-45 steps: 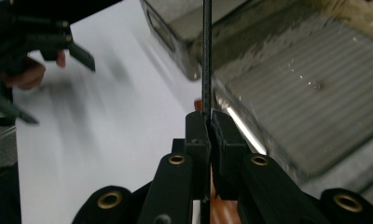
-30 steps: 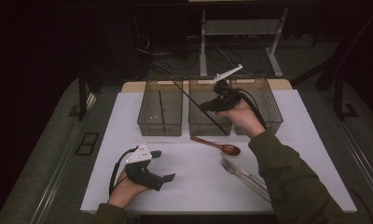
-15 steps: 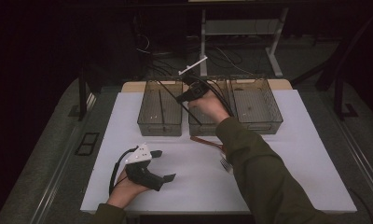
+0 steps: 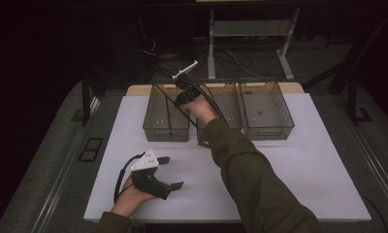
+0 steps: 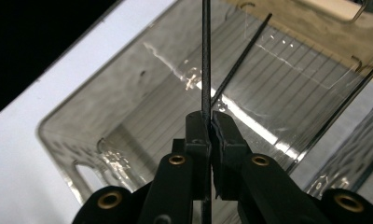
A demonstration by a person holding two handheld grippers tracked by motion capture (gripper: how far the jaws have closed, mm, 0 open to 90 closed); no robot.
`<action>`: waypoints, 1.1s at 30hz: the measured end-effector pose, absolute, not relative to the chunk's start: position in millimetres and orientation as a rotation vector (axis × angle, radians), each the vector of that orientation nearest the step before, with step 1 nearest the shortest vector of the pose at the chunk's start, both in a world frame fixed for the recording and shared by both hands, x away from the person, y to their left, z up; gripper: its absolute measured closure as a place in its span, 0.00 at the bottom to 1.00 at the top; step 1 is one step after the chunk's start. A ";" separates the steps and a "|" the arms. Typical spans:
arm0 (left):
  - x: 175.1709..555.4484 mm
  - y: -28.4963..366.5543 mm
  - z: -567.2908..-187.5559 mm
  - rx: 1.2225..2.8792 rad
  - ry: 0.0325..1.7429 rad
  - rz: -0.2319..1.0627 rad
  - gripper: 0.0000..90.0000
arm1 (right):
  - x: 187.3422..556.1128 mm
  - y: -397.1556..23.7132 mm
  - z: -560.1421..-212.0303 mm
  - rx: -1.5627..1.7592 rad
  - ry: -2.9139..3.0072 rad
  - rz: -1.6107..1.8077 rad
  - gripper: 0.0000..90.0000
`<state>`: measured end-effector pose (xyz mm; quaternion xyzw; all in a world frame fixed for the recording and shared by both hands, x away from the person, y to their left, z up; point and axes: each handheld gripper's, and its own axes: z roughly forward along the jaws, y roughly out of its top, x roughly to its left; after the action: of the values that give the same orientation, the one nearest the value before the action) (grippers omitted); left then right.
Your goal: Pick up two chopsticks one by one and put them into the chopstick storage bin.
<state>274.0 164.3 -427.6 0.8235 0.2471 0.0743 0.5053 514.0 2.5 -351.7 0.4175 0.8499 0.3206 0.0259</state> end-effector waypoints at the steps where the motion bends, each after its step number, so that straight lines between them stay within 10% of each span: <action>1: 273.9 164.1 -427.6 1.987 0.596 0.176 0.00 | 515.2 3.7 -354.4 1.301 2.621 0.977 0.94; 10: 274.2 164.5 -427.7 1.995 0.592 0.171 0.00 | 519.1 10.7 -371.0 1.338 2.611 0.906 0.93; 22: 274.8 165.2 -427.7 1.995 0.593 0.182 0.00 | 510.1 0.8 -353.2 1.211 2.611 1.042 0.59; 33: 274.1 166.1 -427.6 1.998 0.606 0.185 0.00 | 483.2 -20.0 -335.4 0.988 2.642 1.170 0.48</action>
<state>274.1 166.1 -427.6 0.8258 0.2505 0.0763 0.4995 483.2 -20.0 -335.4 0.3234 0.8643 0.3827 0.0440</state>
